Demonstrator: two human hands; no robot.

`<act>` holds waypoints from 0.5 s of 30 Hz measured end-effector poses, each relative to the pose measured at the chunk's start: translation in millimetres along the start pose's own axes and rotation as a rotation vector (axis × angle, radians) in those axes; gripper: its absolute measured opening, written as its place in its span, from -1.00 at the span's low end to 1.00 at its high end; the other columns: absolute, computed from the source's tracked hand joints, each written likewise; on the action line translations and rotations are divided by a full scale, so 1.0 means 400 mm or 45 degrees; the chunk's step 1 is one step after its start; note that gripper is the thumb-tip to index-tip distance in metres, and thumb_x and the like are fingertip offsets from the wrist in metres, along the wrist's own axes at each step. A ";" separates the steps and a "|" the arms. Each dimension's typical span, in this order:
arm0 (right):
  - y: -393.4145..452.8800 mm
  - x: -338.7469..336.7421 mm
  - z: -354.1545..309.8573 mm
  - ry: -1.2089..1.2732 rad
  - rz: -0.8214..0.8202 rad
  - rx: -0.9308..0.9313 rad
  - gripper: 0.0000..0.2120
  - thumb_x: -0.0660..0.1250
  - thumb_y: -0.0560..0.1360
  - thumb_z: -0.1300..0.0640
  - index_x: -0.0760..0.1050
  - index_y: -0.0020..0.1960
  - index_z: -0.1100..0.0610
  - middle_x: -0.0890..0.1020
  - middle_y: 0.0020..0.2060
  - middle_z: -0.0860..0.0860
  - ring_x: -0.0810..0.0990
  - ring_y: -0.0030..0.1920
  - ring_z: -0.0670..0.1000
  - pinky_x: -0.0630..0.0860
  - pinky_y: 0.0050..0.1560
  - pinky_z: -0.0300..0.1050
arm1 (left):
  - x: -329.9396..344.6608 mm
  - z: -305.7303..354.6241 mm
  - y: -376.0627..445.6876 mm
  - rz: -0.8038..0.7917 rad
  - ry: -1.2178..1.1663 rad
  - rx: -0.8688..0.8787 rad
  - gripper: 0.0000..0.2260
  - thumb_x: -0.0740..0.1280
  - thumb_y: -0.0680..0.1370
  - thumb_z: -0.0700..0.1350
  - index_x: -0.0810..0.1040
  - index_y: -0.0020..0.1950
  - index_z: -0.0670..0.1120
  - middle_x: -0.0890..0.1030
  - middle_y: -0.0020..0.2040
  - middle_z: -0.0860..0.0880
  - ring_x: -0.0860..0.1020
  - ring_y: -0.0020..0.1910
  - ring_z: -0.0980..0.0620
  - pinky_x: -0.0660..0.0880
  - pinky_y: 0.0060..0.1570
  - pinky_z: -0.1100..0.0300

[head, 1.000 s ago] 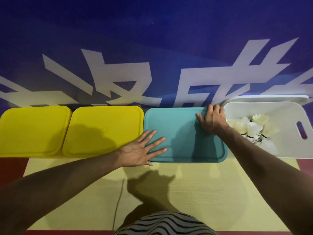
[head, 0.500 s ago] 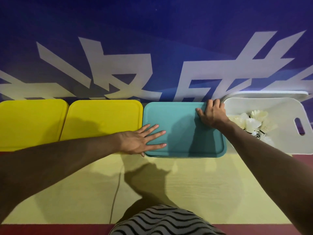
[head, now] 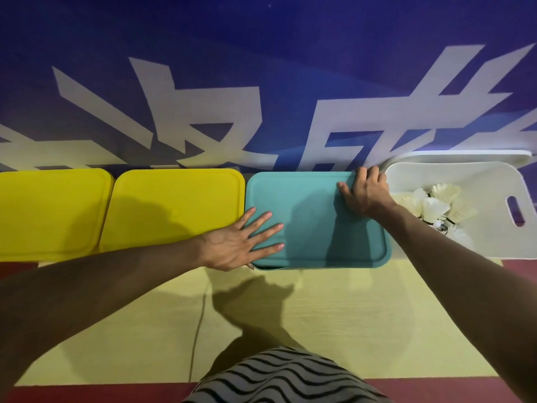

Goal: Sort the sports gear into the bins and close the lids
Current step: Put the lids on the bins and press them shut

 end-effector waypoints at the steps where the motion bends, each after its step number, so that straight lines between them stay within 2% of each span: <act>1: 0.001 0.001 -0.001 -0.004 -0.003 0.010 -0.33 0.05 0.61 -0.31 0.24 0.46 0.20 0.37 0.34 0.26 0.39 0.27 0.31 0.39 0.31 0.21 | 0.003 0.002 -0.001 -0.001 0.013 -0.002 -0.38 0.00 0.73 0.03 -0.30 0.65 -0.04 -0.30 0.62 -0.31 -0.27 0.56 -0.47 -0.05 0.46 -0.45; 5: 0.001 0.000 -0.006 -0.006 0.019 0.007 -0.34 0.06 0.61 -0.31 0.27 0.42 0.22 0.39 0.31 0.28 0.41 0.22 0.33 0.42 0.27 0.22 | 0.016 0.038 -0.008 -0.010 0.068 -0.084 -0.45 -0.20 0.70 0.00 -0.30 0.65 -0.11 -0.25 0.60 -0.38 -0.19 0.54 -0.56 -0.06 0.45 -0.46; 9: 0.005 -0.010 -0.007 -0.021 0.001 -0.023 -0.31 0.03 0.61 -0.33 0.27 0.42 0.24 0.40 0.32 0.29 0.41 0.26 0.34 0.39 0.29 0.21 | 0.020 0.056 -0.002 0.059 0.020 -0.171 -0.44 -0.08 0.74 -0.01 -0.26 0.66 -0.12 -0.24 0.60 -0.40 -0.18 0.54 -0.55 -0.01 0.45 -0.46; 12: 0.019 0.003 0.008 -0.031 0.033 -0.091 -0.08 -0.26 0.51 -0.46 0.29 0.38 0.29 0.45 0.25 0.32 0.43 0.20 0.34 0.39 0.26 0.24 | 0.014 0.046 0.001 0.102 -0.024 -0.150 -0.41 0.00 0.75 0.01 -0.27 0.66 -0.08 -0.25 0.61 -0.36 -0.18 0.55 -0.53 0.00 0.45 -0.46; 15: 0.035 0.024 0.031 0.004 -0.039 -0.082 -0.07 -0.27 0.47 -0.48 0.25 0.39 0.25 0.44 0.27 0.30 0.41 0.21 0.32 0.39 0.28 0.26 | 0.008 0.047 0.012 0.075 -0.067 -0.187 -0.33 0.00 0.71 0.19 -0.28 0.66 -0.03 -0.26 0.62 -0.34 -0.18 0.56 -0.51 -0.01 0.45 -0.46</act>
Point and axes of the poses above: each hand's wrist, its own y-axis towards the middle knuckle, its own x-axis out of the palm, z = x × y, the point moved 1 cm from there along y, towards the middle knuckle
